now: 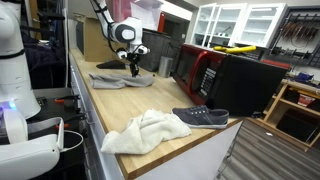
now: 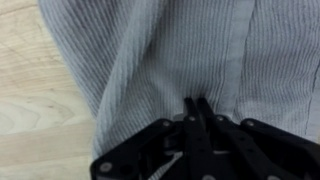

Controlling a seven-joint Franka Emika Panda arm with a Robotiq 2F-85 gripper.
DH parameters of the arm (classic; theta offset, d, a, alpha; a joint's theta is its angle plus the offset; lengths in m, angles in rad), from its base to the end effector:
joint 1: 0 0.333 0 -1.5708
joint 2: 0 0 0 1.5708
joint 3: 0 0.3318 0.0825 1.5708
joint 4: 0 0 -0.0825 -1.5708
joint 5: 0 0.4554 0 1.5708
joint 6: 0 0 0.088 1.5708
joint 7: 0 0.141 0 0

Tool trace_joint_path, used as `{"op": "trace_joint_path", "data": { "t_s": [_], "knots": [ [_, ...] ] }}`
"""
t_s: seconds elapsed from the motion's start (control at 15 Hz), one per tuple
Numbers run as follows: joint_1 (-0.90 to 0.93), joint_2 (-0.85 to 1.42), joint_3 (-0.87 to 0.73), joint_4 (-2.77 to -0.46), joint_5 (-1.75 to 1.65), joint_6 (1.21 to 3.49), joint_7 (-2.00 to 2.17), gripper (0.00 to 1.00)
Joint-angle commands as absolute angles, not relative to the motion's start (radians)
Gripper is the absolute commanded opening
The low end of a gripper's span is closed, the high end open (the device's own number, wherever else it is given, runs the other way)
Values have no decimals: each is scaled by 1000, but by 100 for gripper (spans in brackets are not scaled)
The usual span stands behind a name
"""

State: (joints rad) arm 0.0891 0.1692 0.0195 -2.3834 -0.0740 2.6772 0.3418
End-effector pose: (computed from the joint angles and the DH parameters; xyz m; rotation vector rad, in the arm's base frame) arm 0.5601 0.0626 0.1844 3.1186 -0.2651 0.2023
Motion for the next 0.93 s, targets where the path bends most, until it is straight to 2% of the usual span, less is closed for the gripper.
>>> {"op": "trace_joint_path", "data": {
  "t_s": [0.0, 0.27, 0.33, 0.47, 0.87],
  "knots": [
    [97, 161, 19, -2399, -62, 2692, 344, 0],
    [98, 140, 28, -2406, -45, 2689, 332, 0],
    [99, 145, 33, -2403, -36, 2689, 333, 26],
    [104, 151, 44, -2398, -21, 2686, 336, 32],
    [131, 159, 49, -2393, -38, 2682, 352, 78]
  ]
}}
